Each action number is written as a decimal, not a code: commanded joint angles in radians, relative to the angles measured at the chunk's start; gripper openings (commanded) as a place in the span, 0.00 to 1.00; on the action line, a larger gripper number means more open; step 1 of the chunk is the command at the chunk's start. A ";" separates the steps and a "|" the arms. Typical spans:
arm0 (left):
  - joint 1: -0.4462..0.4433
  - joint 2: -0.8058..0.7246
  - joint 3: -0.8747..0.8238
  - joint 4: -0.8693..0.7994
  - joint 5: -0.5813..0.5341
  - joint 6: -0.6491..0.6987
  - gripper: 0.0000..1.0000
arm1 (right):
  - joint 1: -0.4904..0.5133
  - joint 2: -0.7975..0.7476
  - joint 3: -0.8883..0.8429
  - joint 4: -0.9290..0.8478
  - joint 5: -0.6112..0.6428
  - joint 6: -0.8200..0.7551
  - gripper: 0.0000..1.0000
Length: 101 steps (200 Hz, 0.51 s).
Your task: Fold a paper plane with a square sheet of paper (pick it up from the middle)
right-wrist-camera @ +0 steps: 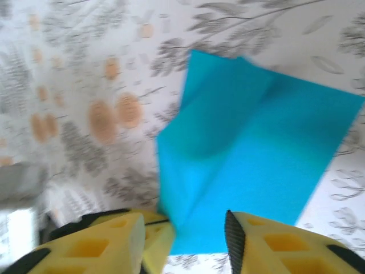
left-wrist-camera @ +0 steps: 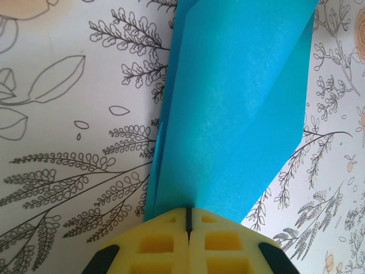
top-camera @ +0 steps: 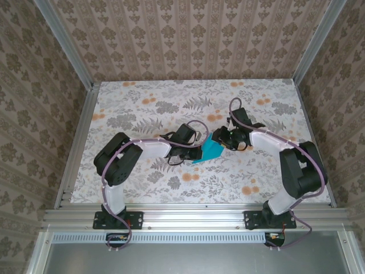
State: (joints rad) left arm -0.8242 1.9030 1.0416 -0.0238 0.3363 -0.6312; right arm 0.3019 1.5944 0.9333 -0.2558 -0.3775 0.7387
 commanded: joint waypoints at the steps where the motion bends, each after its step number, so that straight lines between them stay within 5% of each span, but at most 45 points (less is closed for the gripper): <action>1: -0.004 0.057 -0.004 -0.103 -0.036 0.027 0.00 | 0.006 0.000 -0.055 0.137 -0.127 -0.020 0.34; 33: -0.005 0.061 0.002 -0.111 -0.039 0.027 0.00 | 0.031 0.077 -0.077 0.232 -0.210 0.006 0.15; 101: -0.006 0.061 0.008 -0.123 -0.043 0.024 0.00 | 0.056 0.214 -0.073 0.270 -0.261 0.006 0.05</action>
State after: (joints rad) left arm -0.8242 1.9087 1.0565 -0.0475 0.3363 -0.6312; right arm 0.3553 1.7706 0.8707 -0.0109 -0.6006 0.7471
